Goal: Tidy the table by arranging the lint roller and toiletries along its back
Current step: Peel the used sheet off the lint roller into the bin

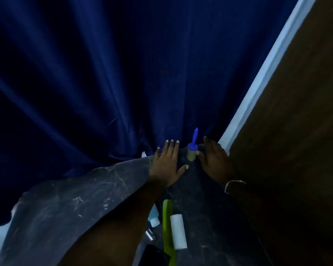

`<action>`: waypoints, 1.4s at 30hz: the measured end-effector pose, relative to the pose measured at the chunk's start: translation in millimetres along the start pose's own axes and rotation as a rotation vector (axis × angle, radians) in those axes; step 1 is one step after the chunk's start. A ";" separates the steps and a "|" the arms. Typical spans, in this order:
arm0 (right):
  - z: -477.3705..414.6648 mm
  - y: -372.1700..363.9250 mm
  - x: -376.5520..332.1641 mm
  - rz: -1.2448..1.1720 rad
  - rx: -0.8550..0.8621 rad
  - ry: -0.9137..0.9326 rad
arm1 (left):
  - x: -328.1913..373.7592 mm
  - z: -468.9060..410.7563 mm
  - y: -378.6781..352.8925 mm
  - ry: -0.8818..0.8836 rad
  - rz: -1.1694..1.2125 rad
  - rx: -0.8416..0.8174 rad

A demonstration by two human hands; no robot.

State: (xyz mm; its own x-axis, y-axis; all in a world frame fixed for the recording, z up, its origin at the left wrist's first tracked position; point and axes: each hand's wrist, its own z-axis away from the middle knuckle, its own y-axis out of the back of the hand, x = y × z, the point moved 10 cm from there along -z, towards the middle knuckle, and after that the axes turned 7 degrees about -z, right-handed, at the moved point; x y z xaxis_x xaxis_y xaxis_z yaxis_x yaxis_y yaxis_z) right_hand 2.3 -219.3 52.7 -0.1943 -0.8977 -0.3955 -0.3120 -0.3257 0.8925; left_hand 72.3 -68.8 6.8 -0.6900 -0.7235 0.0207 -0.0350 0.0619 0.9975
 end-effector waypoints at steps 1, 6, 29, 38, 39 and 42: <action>-8.9 -15.0 8.7 -0.039 -0.034 -0.039 | -1.1 -8.0 -14.1 0.006 0.028 -0.032; -43.8 -66.6 35.5 -0.148 -0.076 -0.135 | 1.6 -47.0 -68.8 0.013 0.195 -0.110; 7.1 -16.6 -4.2 -0.766 0.022 -0.195 | 4.3 8.6 -1.5 0.088 0.946 0.048; 87.9 55.9 -75.7 -0.806 -0.217 -0.184 | -4.8 114.6 104.8 0.133 0.740 0.271; 97.0 65.9 -84.9 -0.718 -0.252 -0.149 | -6.3 126.2 116.0 0.137 0.711 0.282; 120.8 109.6 -121.8 -0.597 -0.187 0.048 | -6.5 156.8 139.4 0.140 0.560 0.266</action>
State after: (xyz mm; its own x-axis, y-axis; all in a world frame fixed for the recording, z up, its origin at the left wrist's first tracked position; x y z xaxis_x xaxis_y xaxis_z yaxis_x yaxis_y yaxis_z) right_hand -120.5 -109.8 172.6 0.0060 -0.5560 -0.8312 -0.1847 -0.8175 0.5455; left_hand -41.4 52.4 135.1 -0.5558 -0.6137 0.5608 0.1130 0.6125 0.7823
